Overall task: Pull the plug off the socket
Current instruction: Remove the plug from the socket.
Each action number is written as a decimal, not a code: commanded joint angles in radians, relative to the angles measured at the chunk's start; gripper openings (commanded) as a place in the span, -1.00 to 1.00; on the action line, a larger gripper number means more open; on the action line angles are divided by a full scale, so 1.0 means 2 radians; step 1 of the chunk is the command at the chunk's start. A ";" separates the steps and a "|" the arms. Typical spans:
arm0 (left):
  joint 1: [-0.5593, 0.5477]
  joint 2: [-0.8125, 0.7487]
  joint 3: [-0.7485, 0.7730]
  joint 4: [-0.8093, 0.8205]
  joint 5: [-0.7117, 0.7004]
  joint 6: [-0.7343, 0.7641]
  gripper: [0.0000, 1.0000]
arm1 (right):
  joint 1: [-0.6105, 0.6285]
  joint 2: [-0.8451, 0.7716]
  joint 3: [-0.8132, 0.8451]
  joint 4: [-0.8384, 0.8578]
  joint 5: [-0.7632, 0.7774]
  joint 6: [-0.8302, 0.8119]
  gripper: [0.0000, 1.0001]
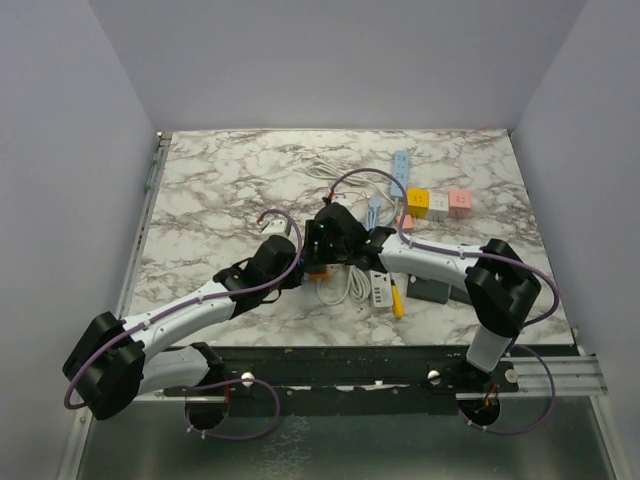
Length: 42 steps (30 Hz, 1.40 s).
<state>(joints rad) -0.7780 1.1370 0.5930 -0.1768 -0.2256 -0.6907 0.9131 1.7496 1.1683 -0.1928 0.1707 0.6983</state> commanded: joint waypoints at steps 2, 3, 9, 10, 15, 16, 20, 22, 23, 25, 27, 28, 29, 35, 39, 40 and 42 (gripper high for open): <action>-0.004 0.000 0.002 0.042 0.055 0.026 -1.00 | 0.005 0.029 0.015 -0.028 0.047 -0.011 0.25; -0.004 0.002 0.005 0.042 0.061 0.036 -1.00 | 0.005 0.029 0.014 -0.030 0.050 -0.014 0.19; 0.004 0.030 0.039 0.020 0.112 0.104 -1.00 | 0.004 -0.003 -0.021 -0.006 0.047 -0.061 0.00; 0.006 0.036 0.045 0.013 0.127 0.114 -1.00 | 0.004 -0.011 -0.028 -0.002 0.046 -0.071 -0.02; 0.015 0.054 0.063 -0.005 0.157 0.160 -1.00 | 0.002 -0.032 -0.048 0.020 0.018 -0.143 -0.05; 0.016 0.055 0.066 -0.008 0.161 0.171 -1.00 | 0.001 -0.034 -0.051 0.024 0.009 -0.155 -0.05; 0.016 0.054 0.074 -0.010 0.175 0.201 -1.00 | -0.009 -0.048 -0.070 0.045 -0.054 -0.200 -0.06; 0.016 0.054 0.079 -0.012 0.180 0.213 -1.00 | -0.015 -0.055 -0.076 0.048 -0.076 -0.216 -0.07; 0.016 0.055 0.080 -0.014 0.181 0.219 -1.00 | -0.018 -0.059 -0.077 0.047 -0.088 -0.223 -0.07; 0.016 0.056 0.081 -0.016 0.179 0.227 -1.00 | -0.024 -0.065 -0.080 0.047 -0.114 -0.231 -0.08; 0.016 0.060 0.081 -0.017 0.177 0.231 -1.00 | -0.032 -0.073 -0.085 0.049 -0.136 -0.237 -0.08; 0.016 0.062 0.082 -0.018 0.176 0.232 -1.00 | -0.036 -0.076 -0.089 0.051 -0.146 -0.238 -0.08; 0.016 0.065 0.082 -0.018 0.175 0.233 -1.00 | -0.040 -0.078 -0.091 0.052 -0.153 -0.238 -0.09; 0.015 0.074 0.083 -0.015 0.196 0.222 -0.17 | -0.045 -0.083 -0.098 0.056 -0.158 -0.223 -0.09; 0.006 0.078 0.084 -0.012 0.172 0.218 0.29 | -0.045 -0.081 -0.096 0.056 -0.161 -0.210 -0.09; 0.001 0.079 0.083 -0.008 0.163 0.216 0.34 | -0.045 -0.081 -0.096 0.058 -0.162 -0.207 -0.09; -0.011 0.083 0.079 0.001 0.145 0.216 0.40 | -0.046 -0.080 -0.097 0.059 -0.165 -0.206 -0.09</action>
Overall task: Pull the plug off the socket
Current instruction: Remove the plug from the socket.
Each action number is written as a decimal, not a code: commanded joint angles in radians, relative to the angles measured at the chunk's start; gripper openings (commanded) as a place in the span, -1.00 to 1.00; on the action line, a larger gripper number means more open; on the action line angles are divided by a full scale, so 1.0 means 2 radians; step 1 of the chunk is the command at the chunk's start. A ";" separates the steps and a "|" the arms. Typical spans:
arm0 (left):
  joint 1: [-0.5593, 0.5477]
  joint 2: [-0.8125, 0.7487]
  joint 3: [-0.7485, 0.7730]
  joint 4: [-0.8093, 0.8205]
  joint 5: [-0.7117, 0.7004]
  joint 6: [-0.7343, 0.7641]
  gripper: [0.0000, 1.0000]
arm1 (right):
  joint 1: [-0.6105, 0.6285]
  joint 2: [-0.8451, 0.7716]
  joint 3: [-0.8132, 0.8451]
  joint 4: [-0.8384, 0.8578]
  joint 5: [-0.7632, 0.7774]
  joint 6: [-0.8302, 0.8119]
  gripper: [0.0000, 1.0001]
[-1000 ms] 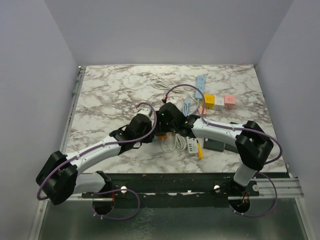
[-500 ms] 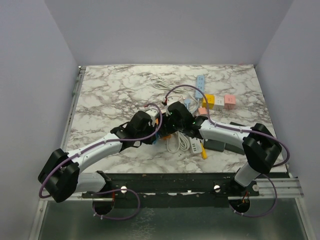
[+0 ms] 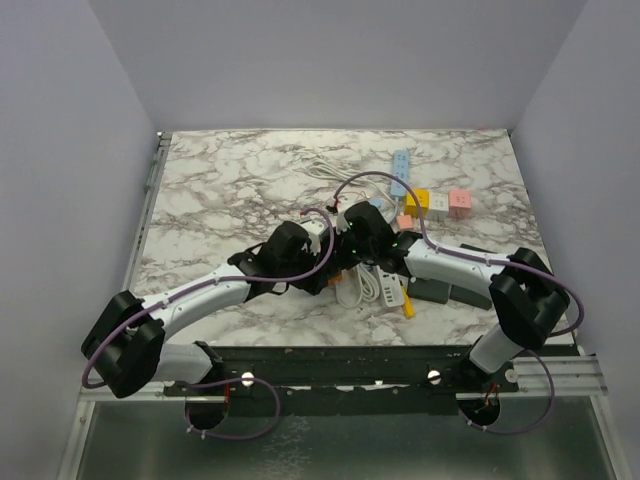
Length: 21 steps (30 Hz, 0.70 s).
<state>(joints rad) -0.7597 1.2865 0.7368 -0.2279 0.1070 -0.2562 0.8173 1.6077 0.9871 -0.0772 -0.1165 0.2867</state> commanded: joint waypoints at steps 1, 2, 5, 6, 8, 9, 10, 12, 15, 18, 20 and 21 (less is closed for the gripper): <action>-0.026 0.012 0.007 0.027 -0.031 -0.001 0.41 | 0.002 -0.009 -0.007 0.001 -0.021 -0.001 -0.09; -0.031 0.014 0.007 0.026 -0.039 -0.002 0.42 | 0.002 -0.009 -0.007 0.000 -0.019 -0.001 -0.09; -0.038 0.014 0.001 0.027 -0.050 -0.010 0.42 | -0.001 -0.008 -0.006 -0.007 -0.015 -0.008 -0.10; -0.040 0.011 -0.002 0.028 -0.050 -0.011 0.42 | -0.002 -0.008 -0.007 -0.008 -0.015 -0.011 -0.10; -0.044 0.004 -0.009 0.031 -0.050 -0.012 0.38 | -0.007 -0.010 -0.010 -0.010 -0.016 -0.018 -0.12; -0.046 0.002 -0.012 0.030 -0.063 -0.012 0.34 | -0.009 -0.011 -0.011 -0.012 -0.017 -0.021 -0.13; -0.047 0.000 -0.016 0.030 -0.071 -0.012 0.32 | -0.012 -0.013 -0.011 -0.014 -0.019 -0.025 -0.12; -0.049 -0.002 -0.021 0.030 -0.087 -0.017 0.29 | -0.019 -0.017 -0.013 -0.018 -0.027 -0.033 -0.12; -0.051 -0.001 -0.027 0.030 -0.112 -0.027 0.21 | -0.030 -0.023 -0.012 -0.025 -0.042 -0.045 -0.12; -0.055 0.001 -0.029 0.029 -0.132 -0.025 0.08 | -0.039 -0.026 -0.012 -0.033 -0.054 -0.058 -0.13; -0.056 -0.001 -0.032 0.028 -0.134 -0.026 0.07 | -0.046 -0.027 -0.012 -0.038 -0.057 -0.061 -0.13; -0.058 -0.003 -0.035 0.028 -0.133 -0.026 0.08 | -0.050 -0.027 -0.012 -0.041 -0.059 -0.062 -0.13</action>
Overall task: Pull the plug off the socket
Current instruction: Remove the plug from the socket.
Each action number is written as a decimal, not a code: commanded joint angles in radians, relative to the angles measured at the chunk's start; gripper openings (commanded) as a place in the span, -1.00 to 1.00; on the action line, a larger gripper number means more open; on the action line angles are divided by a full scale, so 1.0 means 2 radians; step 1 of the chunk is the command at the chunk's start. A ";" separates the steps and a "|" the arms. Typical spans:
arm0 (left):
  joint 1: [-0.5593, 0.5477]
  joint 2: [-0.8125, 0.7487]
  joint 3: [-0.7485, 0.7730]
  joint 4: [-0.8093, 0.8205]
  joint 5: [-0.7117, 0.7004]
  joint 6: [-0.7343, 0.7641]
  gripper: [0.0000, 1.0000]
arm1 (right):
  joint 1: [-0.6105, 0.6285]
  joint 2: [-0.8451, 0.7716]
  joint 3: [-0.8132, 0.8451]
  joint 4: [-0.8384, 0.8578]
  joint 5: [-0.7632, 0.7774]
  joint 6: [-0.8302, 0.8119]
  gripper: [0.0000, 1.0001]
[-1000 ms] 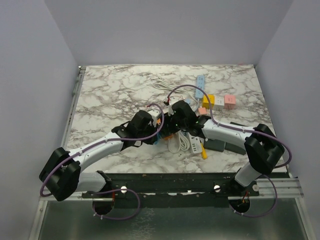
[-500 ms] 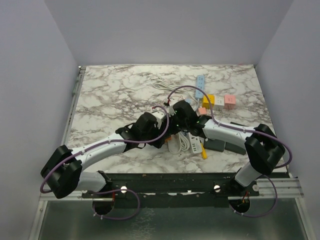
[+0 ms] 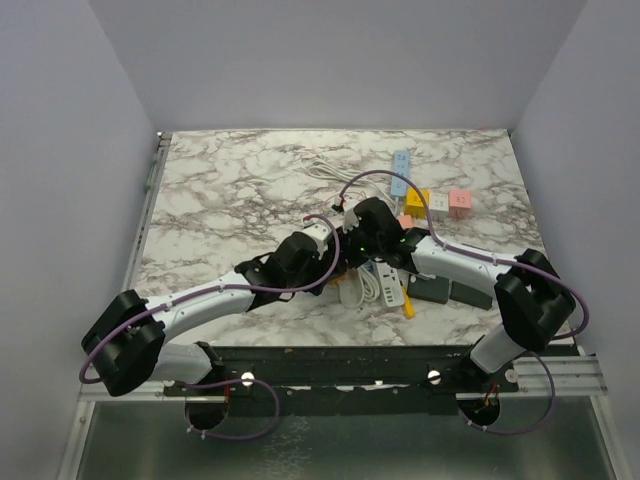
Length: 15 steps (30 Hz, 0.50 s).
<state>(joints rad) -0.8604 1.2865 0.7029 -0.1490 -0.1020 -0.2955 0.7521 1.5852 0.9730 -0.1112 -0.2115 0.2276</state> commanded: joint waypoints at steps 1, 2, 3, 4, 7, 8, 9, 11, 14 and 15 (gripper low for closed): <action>-0.009 -0.006 -0.020 -0.011 -0.028 -0.007 0.13 | -0.020 -0.016 -0.005 -0.025 -0.013 -0.034 -0.13; -0.011 -0.009 -0.022 -0.011 -0.028 -0.007 0.16 | -0.022 -0.016 -0.006 -0.025 -0.015 -0.034 -0.13; -0.012 -0.011 -0.022 -0.011 -0.028 -0.006 0.18 | -0.024 -0.016 -0.006 -0.026 -0.018 -0.035 -0.14; -0.013 -0.013 -0.022 -0.010 -0.028 -0.005 0.21 | -0.026 -0.016 -0.006 -0.026 -0.020 -0.036 -0.14; -0.013 -0.011 -0.024 -0.009 -0.040 -0.002 0.23 | -0.028 -0.018 -0.006 -0.029 -0.022 -0.037 -0.14; -0.013 -0.008 -0.023 -0.010 -0.048 0.000 0.20 | -0.029 -0.018 -0.006 -0.029 -0.024 -0.039 -0.14; -0.014 -0.005 -0.022 -0.010 -0.054 0.000 0.17 | -0.030 -0.019 -0.006 -0.030 -0.025 -0.041 -0.14; -0.014 -0.003 -0.021 -0.011 -0.062 0.000 0.12 | -0.031 -0.021 -0.006 -0.033 -0.025 -0.044 -0.15; -0.014 -0.004 -0.020 -0.011 -0.078 0.002 0.08 | -0.032 -0.023 -0.006 -0.034 -0.033 -0.049 -0.14; -0.014 -0.006 -0.020 -0.011 -0.082 0.003 0.06 | -0.032 -0.024 -0.007 -0.034 -0.036 -0.049 -0.14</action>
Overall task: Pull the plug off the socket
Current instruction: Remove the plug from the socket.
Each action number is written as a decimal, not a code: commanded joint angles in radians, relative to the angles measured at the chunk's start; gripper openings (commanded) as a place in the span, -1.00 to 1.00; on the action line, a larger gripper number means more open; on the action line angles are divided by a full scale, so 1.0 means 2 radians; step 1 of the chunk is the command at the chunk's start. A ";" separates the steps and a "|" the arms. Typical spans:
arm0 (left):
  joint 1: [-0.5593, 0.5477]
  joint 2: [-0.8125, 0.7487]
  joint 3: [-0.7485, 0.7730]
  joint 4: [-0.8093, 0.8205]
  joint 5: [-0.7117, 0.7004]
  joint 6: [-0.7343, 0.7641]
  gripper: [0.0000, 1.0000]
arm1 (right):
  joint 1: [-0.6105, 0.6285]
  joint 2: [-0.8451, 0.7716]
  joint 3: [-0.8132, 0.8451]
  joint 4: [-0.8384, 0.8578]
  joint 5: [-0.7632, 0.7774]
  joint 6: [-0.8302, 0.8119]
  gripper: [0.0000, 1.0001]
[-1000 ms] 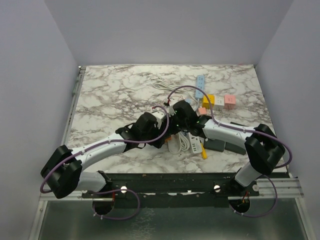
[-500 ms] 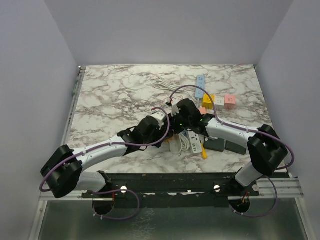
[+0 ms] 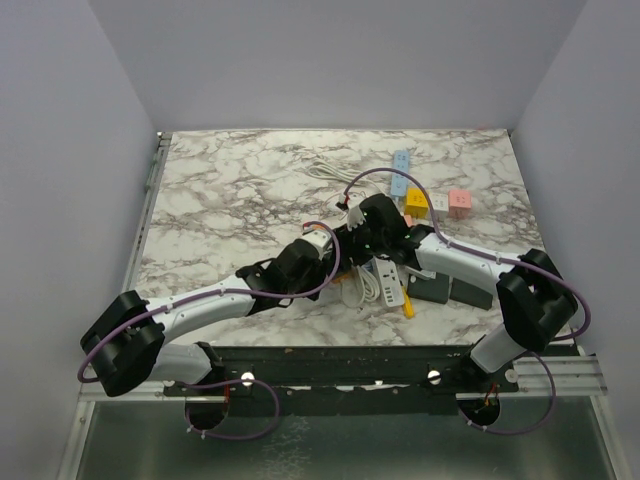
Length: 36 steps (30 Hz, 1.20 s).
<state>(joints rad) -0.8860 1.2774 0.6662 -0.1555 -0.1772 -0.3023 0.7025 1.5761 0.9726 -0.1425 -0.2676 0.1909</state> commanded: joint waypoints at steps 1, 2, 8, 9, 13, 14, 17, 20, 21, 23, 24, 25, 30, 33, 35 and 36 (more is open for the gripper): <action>-0.001 -0.002 -0.001 -0.007 -0.045 0.007 0.06 | -0.007 -0.019 -0.006 -0.018 -0.008 -0.032 -0.14; -0.001 -0.002 0.000 -0.006 -0.043 0.009 0.05 | -0.007 -0.019 -0.006 -0.018 -0.008 -0.031 -0.14; -0.001 0.004 -0.006 0.007 -0.030 0.013 0.01 | -0.007 -0.016 -0.004 -0.016 -0.008 -0.025 -0.15; -0.001 0.003 -0.008 0.015 -0.021 0.016 0.01 | -0.007 -0.016 -0.004 -0.015 -0.008 -0.024 -0.15; -0.002 -0.006 -0.017 0.048 0.016 0.026 0.02 | -0.007 -0.016 -0.004 -0.015 -0.009 -0.021 -0.15; -0.001 -0.007 -0.020 0.054 0.019 0.028 0.01 | -0.007 -0.016 -0.005 -0.015 -0.009 -0.020 -0.15; -0.001 -0.005 -0.023 0.065 0.023 0.032 -0.08 | -0.007 -0.017 -0.005 -0.015 -0.010 -0.018 -0.15; -0.002 0.004 -0.024 0.068 0.025 0.034 -0.22 | -0.007 -0.015 -0.004 -0.016 -0.007 -0.018 -0.15; -0.002 0.007 -0.024 0.069 0.025 0.033 -0.30 | -0.007 -0.014 -0.002 -0.018 -0.003 -0.019 -0.15; -0.001 0.012 -0.024 0.070 0.025 0.033 -0.50 | -0.007 -0.011 -0.002 -0.018 0.004 -0.017 -0.18; -0.001 0.014 -0.024 0.071 0.025 0.034 -0.62 | -0.007 -0.009 -0.003 -0.016 0.007 -0.017 -0.18; -0.001 0.015 -0.024 0.072 0.025 0.033 -0.71 | -0.007 -0.009 -0.004 -0.016 0.012 -0.016 -0.19; -0.004 0.016 -0.032 0.076 0.032 0.034 -1.00 | -0.007 -0.012 -0.012 -0.011 0.031 -0.021 -0.21; -0.005 0.016 -0.039 0.076 0.026 0.033 -1.00 | -0.006 -0.004 -0.006 -0.026 0.040 -0.028 -0.25; -0.006 0.016 -0.042 0.076 0.013 0.029 -1.00 | -0.006 -0.001 -0.008 -0.029 0.048 -0.030 -0.27; -0.006 0.016 -0.043 0.075 0.004 0.026 -1.00 | -0.005 0.000 -0.009 -0.030 0.051 -0.029 -0.27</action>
<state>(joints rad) -0.8970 1.2961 0.6102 0.0002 -0.1177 -0.2390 0.6983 1.5761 0.9703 -0.1432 -0.2474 0.1822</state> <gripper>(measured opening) 0.211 0.616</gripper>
